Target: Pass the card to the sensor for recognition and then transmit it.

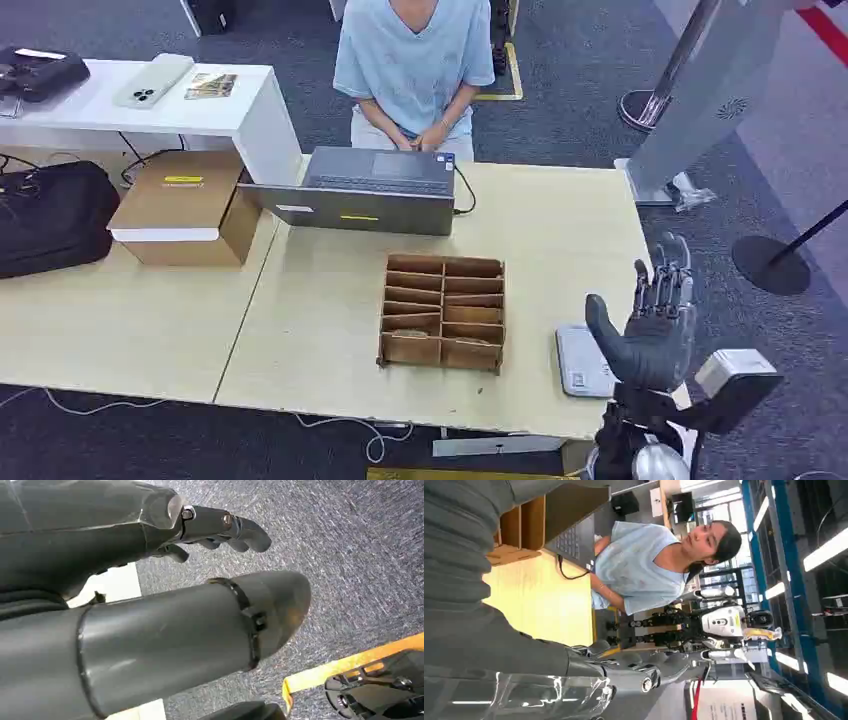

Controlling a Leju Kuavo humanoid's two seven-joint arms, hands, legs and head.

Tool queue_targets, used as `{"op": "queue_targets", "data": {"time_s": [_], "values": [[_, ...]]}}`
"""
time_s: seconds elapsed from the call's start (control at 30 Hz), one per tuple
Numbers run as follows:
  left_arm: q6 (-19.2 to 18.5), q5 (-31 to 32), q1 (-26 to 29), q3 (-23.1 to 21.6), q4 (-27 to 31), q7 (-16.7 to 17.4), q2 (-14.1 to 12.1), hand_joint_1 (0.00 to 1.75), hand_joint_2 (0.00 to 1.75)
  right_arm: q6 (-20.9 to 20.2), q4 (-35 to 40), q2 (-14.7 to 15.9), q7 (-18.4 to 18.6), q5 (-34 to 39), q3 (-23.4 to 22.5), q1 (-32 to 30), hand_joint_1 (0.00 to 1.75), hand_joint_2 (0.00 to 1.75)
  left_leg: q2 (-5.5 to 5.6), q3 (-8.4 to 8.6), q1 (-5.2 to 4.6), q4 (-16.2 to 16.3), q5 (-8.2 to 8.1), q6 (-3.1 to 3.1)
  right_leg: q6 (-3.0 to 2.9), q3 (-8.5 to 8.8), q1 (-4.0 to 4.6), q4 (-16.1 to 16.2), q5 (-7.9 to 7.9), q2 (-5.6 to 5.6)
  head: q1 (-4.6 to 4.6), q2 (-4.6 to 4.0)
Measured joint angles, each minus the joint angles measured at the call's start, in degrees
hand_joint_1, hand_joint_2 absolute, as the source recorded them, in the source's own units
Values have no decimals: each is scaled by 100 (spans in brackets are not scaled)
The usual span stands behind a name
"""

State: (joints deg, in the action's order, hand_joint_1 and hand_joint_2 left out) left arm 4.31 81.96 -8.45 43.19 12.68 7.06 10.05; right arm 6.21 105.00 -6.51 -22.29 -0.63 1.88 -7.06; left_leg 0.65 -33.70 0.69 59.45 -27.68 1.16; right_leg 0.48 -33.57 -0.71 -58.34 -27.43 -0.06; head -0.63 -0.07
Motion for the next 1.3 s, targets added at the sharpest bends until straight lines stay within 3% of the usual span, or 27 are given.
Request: {"op": "queue_targets", "data": {"time_s": [0.17,0.33,0.5,0.67,0.83,0.97,1.3], "values": [[0,20,0,-2,0,2,0,0,0,180,20,20,-131,-524,19,69,0,175,0,0,0,0,0,0,0,0,0,-1,0,0,0,0],[20,26,0,-50,0,-4,2,0,0,1153,83,74,-166,-2338,199,247,0,175,0,0,0,0,0,0,0,0,0,-1,0,0,0,0],[-94,33,-13,-151,0,-22,13,0,0,1933,79,199,131,-3927,477,516,0,175,-1,0,0,0,1,1,0,0,0,-2,0,1,0,0],[-175,37,-18,-277,0,-22,50,0,0,2393,-74,411,666,-5187,745,941,0,175,-1,1,0,0,3,0,-1,1,0,-2,3,2,0,0],[-179,42,-43,-384,0,-22,59,0,0,2446,-389,594,1182,-6085,968,1444,0,175,-1,1,0,1,4,0,-3,1,0,-4,5,1,0,0],[-184,15,-63,-450,0,-20,61,0,0,2371,-779,739,1517,-6337,1132,1951,0,175,-1,1,0,1,4,0,-4,1,0,-5,6,2,-2,0],[-184,-77,-86,-605,0,-2,57,0,0,1290,-2298,968,2304,-7082,1652,3504,0,175,-1,1,0,2,12,4,-10,0,0,-8,12,0,-2,0]]}}
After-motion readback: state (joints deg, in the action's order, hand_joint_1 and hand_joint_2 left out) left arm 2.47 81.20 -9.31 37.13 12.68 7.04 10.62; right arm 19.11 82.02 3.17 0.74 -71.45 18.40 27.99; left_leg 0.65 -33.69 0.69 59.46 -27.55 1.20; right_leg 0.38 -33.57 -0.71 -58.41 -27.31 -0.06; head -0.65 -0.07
